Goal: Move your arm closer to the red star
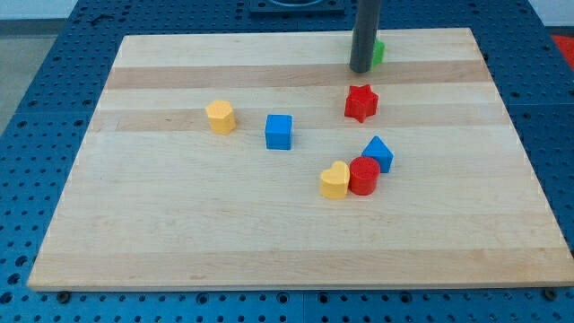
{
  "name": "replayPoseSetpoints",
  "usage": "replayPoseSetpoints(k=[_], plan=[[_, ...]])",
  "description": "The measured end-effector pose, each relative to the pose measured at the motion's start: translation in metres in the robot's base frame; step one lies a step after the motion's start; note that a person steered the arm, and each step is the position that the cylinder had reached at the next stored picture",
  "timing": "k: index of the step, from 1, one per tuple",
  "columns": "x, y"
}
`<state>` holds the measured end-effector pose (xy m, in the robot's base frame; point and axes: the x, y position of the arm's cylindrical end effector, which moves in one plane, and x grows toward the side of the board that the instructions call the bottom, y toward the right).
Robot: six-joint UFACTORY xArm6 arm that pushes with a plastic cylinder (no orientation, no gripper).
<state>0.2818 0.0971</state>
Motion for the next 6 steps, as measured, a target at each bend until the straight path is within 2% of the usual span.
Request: replayPoseSetpoints(k=[1,2,3,5,6], plan=[[0.013,0.036],[0.022,0.114],[0.069,0.113],[0.097,0.035],[0.097,0.004]])
